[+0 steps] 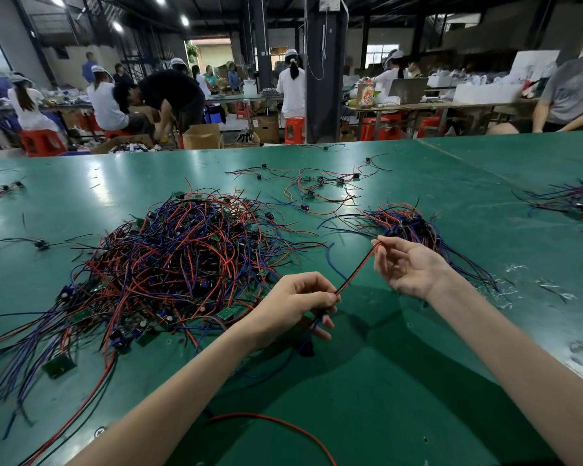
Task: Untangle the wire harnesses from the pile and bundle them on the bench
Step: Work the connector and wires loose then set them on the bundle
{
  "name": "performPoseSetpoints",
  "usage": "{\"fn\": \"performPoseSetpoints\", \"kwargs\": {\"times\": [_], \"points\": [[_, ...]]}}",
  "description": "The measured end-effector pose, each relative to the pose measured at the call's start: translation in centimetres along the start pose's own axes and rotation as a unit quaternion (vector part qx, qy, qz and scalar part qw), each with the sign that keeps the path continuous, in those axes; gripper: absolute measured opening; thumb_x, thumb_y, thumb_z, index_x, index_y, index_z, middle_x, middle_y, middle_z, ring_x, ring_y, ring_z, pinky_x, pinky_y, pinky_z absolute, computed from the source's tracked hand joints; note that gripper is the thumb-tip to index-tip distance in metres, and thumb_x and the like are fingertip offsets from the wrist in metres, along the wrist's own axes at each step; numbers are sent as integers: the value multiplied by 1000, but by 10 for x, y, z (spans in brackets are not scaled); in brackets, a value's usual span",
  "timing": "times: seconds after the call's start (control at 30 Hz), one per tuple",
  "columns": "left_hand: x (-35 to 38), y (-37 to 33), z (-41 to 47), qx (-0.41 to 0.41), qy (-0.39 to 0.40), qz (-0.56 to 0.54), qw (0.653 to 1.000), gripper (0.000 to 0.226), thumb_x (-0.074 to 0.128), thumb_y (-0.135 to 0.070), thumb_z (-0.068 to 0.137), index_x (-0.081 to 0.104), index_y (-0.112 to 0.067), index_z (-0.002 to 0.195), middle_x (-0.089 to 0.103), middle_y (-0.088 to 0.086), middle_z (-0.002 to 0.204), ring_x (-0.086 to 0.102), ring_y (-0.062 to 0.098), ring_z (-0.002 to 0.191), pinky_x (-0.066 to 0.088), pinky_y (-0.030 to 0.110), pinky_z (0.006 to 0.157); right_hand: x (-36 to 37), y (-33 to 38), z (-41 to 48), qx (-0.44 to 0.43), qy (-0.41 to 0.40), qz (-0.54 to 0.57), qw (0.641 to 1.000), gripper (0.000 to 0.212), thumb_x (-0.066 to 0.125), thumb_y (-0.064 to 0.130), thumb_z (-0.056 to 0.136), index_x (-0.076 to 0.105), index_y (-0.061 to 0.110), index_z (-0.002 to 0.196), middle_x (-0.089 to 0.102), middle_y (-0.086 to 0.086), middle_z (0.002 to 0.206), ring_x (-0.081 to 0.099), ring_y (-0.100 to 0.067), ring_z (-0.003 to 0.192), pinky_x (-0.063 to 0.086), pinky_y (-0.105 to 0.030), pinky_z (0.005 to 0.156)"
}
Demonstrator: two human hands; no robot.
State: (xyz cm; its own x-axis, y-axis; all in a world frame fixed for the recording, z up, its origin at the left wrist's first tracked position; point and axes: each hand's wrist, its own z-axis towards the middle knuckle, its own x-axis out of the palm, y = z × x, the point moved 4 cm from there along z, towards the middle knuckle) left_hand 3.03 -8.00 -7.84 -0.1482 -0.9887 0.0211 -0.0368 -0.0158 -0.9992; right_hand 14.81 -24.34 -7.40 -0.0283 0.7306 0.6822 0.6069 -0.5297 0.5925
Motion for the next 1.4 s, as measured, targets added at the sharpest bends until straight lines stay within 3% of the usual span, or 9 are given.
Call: {"fn": "performPoseSetpoints", "kwargs": {"times": [0.23, 0.47, 0.63, 0.77, 0.9, 1.0, 1.13, 1.27, 1.4], "points": [[-4, -2, -1, 5, -16, 3, 1000, 13, 58, -1, 91, 63, -6, 79, 63, 7, 70, 61, 18, 56, 55, 31, 57, 0, 11, 3, -105, -11, -83, 991, 26, 60, 12, 89, 65, -3, 68, 58, -5, 50, 58, -11, 42, 51, -20, 42], [-4, -2, 1, 8, -42, 64, 997, 15, 61, -4, 89, 65, -13, 78, 68, -2, 67, 60, 6, 61, 48, 17, 55, 4, 4, 1, -97, -4, -77, 992, 24, 61, 19, 89, 60, 0, 75, 58, -3, 50, 56, -9, 41, 50, -19, 41], [-19, -6, 6, 30, -143, 25, 989, 14, 65, -5, 86, 66, -15, 76, 69, -3, 66, 56, 0, 54, 41, 10, 54, 23, -14, -17, -131, 54, -227, 963, 52, 66, 45, 69, 60, -2, 90, 65, -10, 73, 61, -15, 56, 55, -25, 53], [-26, -8, 8, 45, -175, -61, 982, 1, 67, -11, 84, 68, -10, 84, 69, 1, 72, 53, 5, 54, 47, 14, 55, 41, -59, -28, -105, 126, -369, 915, 33, 64, 32, 79, 65, 0, 87, 66, -11, 77, 59, -11, 52, 52, -21, 51], [-26, -8, 8, 69, -193, -103, 973, 11, 65, -12, 84, 64, -3, 92, 68, 4, 73, 58, 6, 55, 50, 17, 52, 49, -80, -31, -105, 157, -408, 893, 12, 66, 18, 85, 70, 8, 80, 70, -4, 68, 56, -4, 47, 43, -15, 43], [-25, -7, 9, 77, -197, -99, 972, 9, 61, -10, 88, 64, -5, 95, 66, 4, 73, 58, 7, 57, 50, 15, 56, 46, -75, -29, -109, 139, -404, 898, 12, 66, 14, 85, 68, 5, 78, 69, -2, 63, 54, -4, 44, 40, -14, 42], [-20, -5, 10, 55, -129, -83, 987, 21, 61, -6, 87, 64, -13, 107, 67, 9, 88, 56, 16, 75, 50, 16, 66, 43, -69, -29, -138, 130, -403, 896, 15, 67, 13, 83, 66, 9, 68, 69, -2, 62, 56, -5, 46, 40, -13, 44], [-23, -5, 8, 71, -152, -28, 985, 29, 62, -3, 87, 63, -11, 115, 67, 15, 94, 62, 20, 84, 50, 34, 86, 43, -69, -28, -158, 140, -416, 885, 6, 69, 9, 82, 68, 8, 75, 69, -2, 61, 57, -4, 48, 42, -13, 47], [-31, -9, 7, 120, -214, -15, 969, 24, 63, -2, 86, 64, -16, 105, 66, 15, 89, 61, 15, 78, 52, 25, 76, 45, -73, -29, -171, 159, -437, 869, 7, 69, 3, 81, 69, 6, 74, 68, -1, 59, 56, -4, 46, 43, -12, 47]]}}
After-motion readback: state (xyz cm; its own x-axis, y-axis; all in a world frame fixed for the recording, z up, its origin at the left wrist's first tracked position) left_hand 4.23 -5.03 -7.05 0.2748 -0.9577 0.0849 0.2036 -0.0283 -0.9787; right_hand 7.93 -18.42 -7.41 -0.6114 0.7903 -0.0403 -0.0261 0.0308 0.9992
